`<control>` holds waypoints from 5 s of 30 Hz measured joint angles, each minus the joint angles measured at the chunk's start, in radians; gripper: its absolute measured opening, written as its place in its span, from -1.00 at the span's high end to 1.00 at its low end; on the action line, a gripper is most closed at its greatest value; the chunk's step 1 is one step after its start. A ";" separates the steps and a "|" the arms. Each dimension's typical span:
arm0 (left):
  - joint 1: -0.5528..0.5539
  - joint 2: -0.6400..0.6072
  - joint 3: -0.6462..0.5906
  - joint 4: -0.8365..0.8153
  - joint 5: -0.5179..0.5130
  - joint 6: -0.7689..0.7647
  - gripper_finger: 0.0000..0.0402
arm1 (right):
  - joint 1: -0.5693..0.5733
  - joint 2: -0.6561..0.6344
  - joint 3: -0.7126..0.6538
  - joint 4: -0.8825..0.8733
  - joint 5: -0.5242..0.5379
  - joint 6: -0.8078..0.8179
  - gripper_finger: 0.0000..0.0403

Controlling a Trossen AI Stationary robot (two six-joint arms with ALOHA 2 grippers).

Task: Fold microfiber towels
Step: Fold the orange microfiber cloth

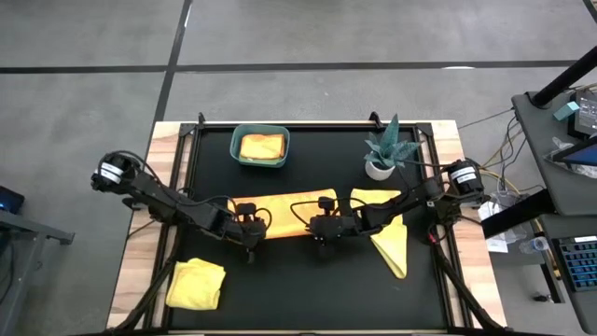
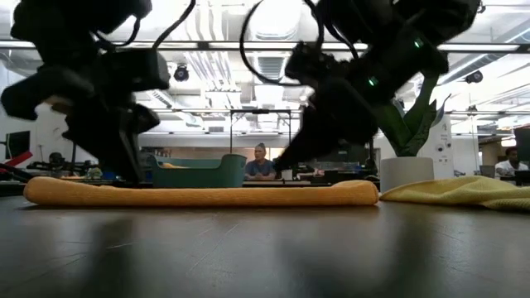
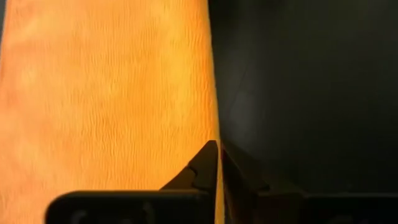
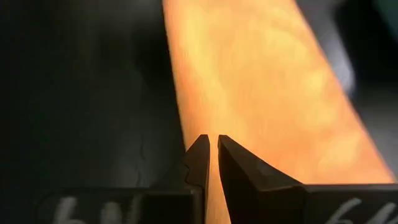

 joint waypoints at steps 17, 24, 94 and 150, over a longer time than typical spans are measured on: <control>0.001 -0.013 -0.123 -0.013 0.032 -0.104 0.95 | 0.000 0.001 -0.075 -0.124 -0.060 0.182 0.87; -0.001 -0.050 -0.123 -0.062 0.052 -0.097 0.95 | -0.001 -0.001 -0.074 -0.145 -0.076 0.185 0.87; -0.035 -0.251 -0.123 -0.242 0.001 -0.211 0.95 | -0.139 -0.177 -0.091 -0.434 -0.109 0.885 -0.05; -0.036 -0.190 -0.276 0.073 -0.034 -0.157 0.95 | -0.143 -0.249 0.073 -0.546 -0.066 0.795 0.96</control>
